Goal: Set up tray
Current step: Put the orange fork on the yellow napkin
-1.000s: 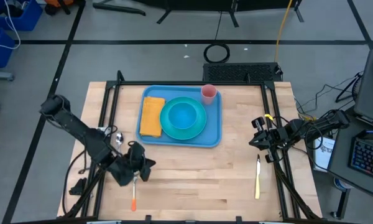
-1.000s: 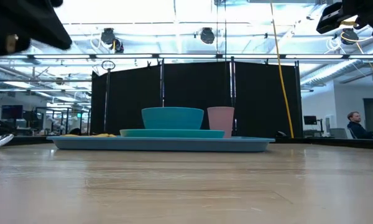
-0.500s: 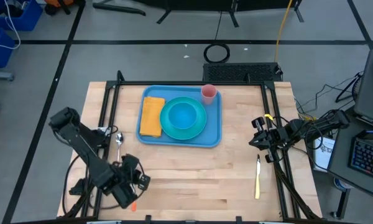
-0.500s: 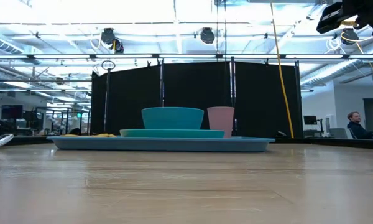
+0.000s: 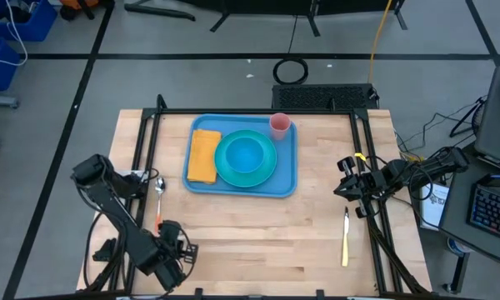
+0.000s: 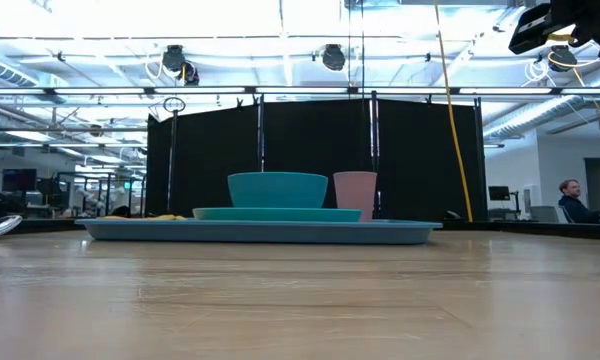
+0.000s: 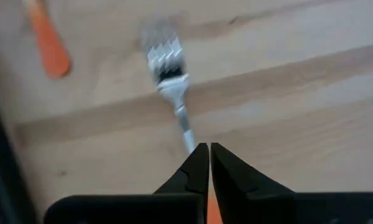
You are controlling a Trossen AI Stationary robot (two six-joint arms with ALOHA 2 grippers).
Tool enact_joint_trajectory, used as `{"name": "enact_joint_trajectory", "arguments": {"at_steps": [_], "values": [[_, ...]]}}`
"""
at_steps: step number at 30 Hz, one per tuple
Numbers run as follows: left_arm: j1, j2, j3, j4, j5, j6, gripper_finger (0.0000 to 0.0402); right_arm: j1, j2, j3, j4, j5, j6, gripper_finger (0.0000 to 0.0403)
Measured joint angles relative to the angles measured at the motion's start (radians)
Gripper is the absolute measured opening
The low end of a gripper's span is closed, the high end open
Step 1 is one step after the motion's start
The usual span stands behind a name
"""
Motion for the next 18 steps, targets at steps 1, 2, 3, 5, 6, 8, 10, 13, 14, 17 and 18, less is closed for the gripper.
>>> {"name": "enact_joint_trajectory", "arguments": {"at_steps": [1,2,3,5,6,8,10,13,14,17,18], "values": [[-0.005,0.011,0.0,0.004,0.016,-0.006,0.003,0.0,0.0,0.0,0.0,0.0,0.0,0.0004],[-0.009,0.021,0.0,0.006,0.021,-0.017,0.0038,0.0,0.0,0.0,0.0,0.0,0.0,0.0004],[-0.014,0.026,0.0,0.01,0.022,-0.035,0.0048,0.0,0.0,0.0,0.0,0.0,0.0,0.0004],[-0.024,0.034,0.0,0.016,0.013,-0.056,0.0074,0.0,0.0,0.0,0.0,0.0,0.0,0.0004],[-0.025,0.039,0.0,0.021,0.008,-0.058,0.0089,0.0,0.0,0.0,0.0,0.0,0.0,0.0004],[-0.025,0.043,0.0,0.027,-0.003,-0.067,0.0119,0.0,0.0,0.0,0.0,0.0,0.0,0.0004],[-0.024,0.041,0.0,0.035,-0.005,-0.076,0.0148,0.0,0.0,0.0,0.0,0.0,0.0,0.0004],[-0.025,0.044,0.0,0.055,-0.006,-0.076,0.0182,0.0,0.0,0.0,0.0,0.0,0.0,0.0004],[-0.024,0.047,0.0,0.06,-0.008,-0.082,0.0189,0.0,0.0,0.0,0.0,0.0,0.0,0.0004],[-0.024,0.072,0.0,0.061,0.006,-0.089,0.0201,0.0,0.0,0.0,0.0,0.0,0.0,0.0004],[-0.022,0.082,0.0,0.062,0.018,-0.084,0.0201,0.0,0.0,0.0,0.0,0.0,0.0,0.0004]]}}
